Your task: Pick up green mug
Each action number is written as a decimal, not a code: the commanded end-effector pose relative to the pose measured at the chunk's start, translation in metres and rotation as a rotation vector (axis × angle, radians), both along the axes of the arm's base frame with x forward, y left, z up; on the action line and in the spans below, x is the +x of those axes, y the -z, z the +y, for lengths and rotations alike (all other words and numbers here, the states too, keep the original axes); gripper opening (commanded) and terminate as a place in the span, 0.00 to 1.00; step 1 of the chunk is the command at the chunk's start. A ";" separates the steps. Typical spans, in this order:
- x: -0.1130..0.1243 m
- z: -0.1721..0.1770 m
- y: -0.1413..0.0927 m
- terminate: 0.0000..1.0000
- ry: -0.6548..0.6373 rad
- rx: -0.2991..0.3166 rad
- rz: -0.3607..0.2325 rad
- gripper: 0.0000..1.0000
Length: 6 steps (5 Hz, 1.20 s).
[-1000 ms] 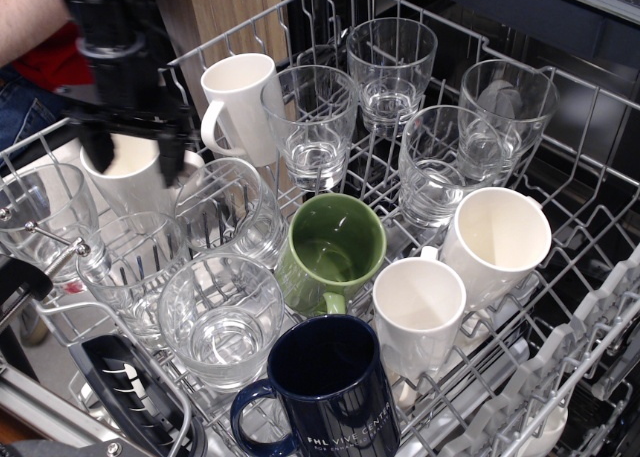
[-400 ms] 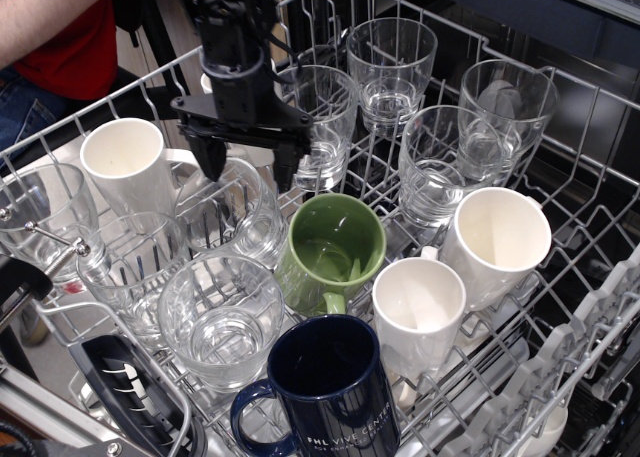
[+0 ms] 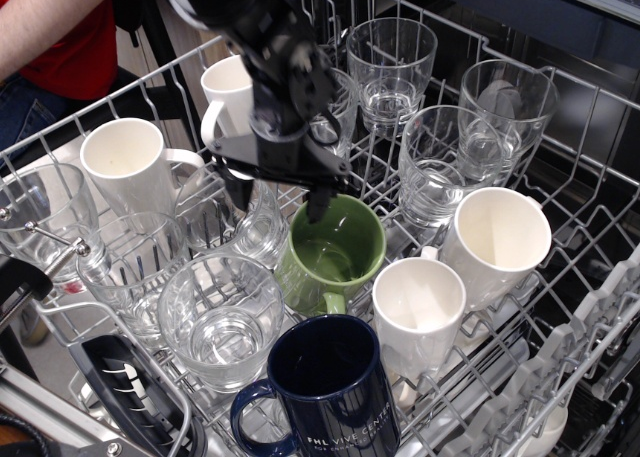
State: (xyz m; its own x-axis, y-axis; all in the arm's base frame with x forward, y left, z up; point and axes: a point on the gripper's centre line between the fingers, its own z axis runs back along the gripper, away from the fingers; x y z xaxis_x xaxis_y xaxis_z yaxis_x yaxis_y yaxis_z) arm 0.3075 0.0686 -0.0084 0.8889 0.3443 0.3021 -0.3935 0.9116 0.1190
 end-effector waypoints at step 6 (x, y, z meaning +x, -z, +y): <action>0.033 0.021 0.033 0.00 -0.135 0.018 0.025 0.00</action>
